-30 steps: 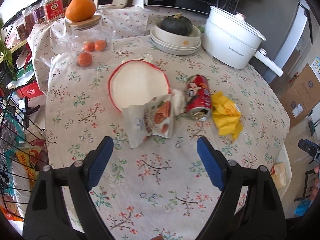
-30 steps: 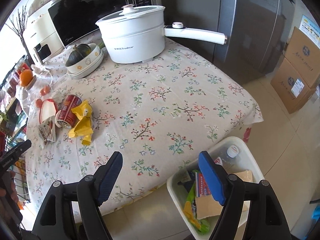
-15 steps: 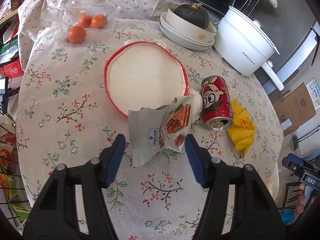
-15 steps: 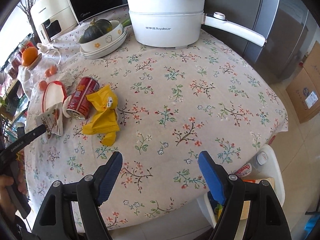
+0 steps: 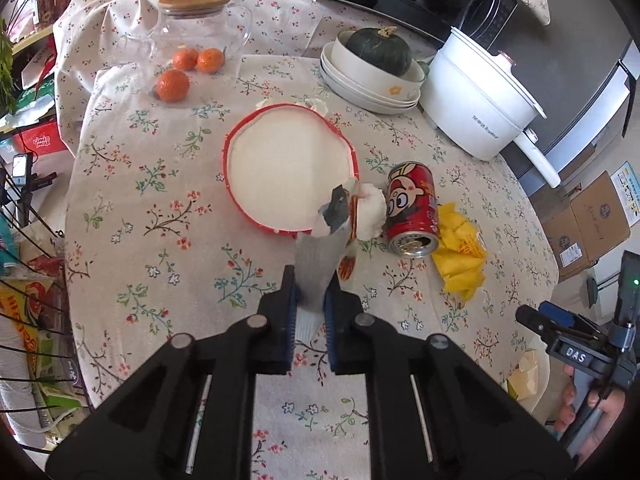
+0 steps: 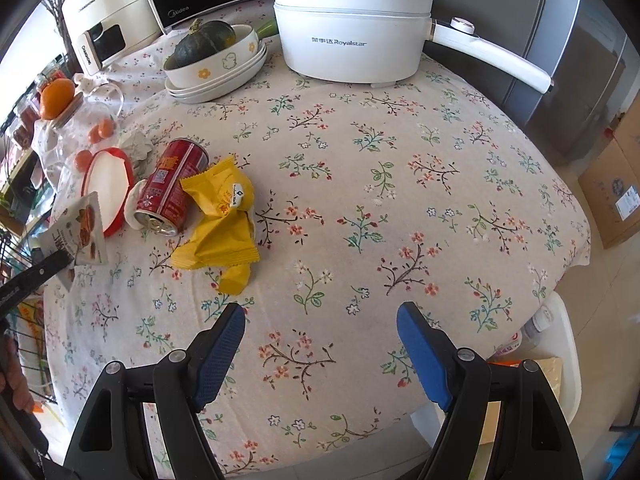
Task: Collect trash
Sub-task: 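Grasp the white snack wrapper with the left tool while the right tool grasps the yellow bag, then carry the white wrapper and yellow bag with both tools over the white bin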
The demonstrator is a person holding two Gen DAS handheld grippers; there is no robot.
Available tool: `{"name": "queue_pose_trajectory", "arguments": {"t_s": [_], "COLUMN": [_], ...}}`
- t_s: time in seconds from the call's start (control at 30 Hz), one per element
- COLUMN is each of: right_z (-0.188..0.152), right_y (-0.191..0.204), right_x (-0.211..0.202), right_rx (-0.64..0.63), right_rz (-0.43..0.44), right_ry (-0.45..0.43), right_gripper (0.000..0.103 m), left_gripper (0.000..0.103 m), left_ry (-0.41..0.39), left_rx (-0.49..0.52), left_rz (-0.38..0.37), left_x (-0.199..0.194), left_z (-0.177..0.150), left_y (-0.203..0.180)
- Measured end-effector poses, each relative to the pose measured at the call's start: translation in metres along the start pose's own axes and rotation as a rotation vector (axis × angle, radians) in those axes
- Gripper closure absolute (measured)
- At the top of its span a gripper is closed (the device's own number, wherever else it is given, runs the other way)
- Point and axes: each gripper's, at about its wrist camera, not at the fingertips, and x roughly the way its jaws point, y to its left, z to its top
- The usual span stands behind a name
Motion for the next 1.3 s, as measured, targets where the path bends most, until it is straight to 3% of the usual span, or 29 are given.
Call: {"name": "queue_pose_trajectory", "arguments": {"t_s": [0.33, 0.57, 0.6, 0.67, 0.7, 0.77, 0.93, 1.3], "right_z": [0.020, 0.030, 0.031, 0.031, 0.030, 0.029, 0.026, 0.019], "right_y": [0.011, 0.027, 0.030, 0.036, 0.038, 0.043, 0.044, 0.005], "right_x": [0.027, 0.046, 0.049, 0.055, 0.057, 0.059, 0.050, -0.005], "right_rx": [0.115, 0.151, 0.145, 0.127, 0.116, 0.089, 0.037, 0.028], "right_rz": [0.178, 0.248, 0.251, 0.244, 0.241, 0.235, 0.204, 0.160], "right_ry": [-0.012, -0.022, -0.024, -0.014, -0.006, 0.002, -0.002, -0.068], "right_gripper": [0.024, 0.037, 0.039, 0.054, 0.054, 0.073, 0.086, 0.088], "left_gripper": [0.090, 0.090, 0.090, 0.090, 0.090, 0.090, 0.090, 0.090], "left_ry": [-0.046, -0.039, -0.037, -0.034, -0.033, -0.034, -0.043, -0.061], "left_rx": [0.024, 0.043, 0.043, 0.045, 0.045, 0.048, 0.060, 0.123], "left_rz": [0.006, 0.026, 0.027, 0.030, 0.030, 0.030, 0.023, -0.023], "left_x": [-0.049, -0.048, -0.047, -0.047, -0.046, -0.047, -0.050, -0.054], "left_z": [-0.014, -0.022, -0.023, -0.023, -0.023, -0.023, -0.023, -0.027], "left_y": [-0.006, -0.009, -0.010, -0.010, -0.010, -0.012, -0.020, -0.055]}}
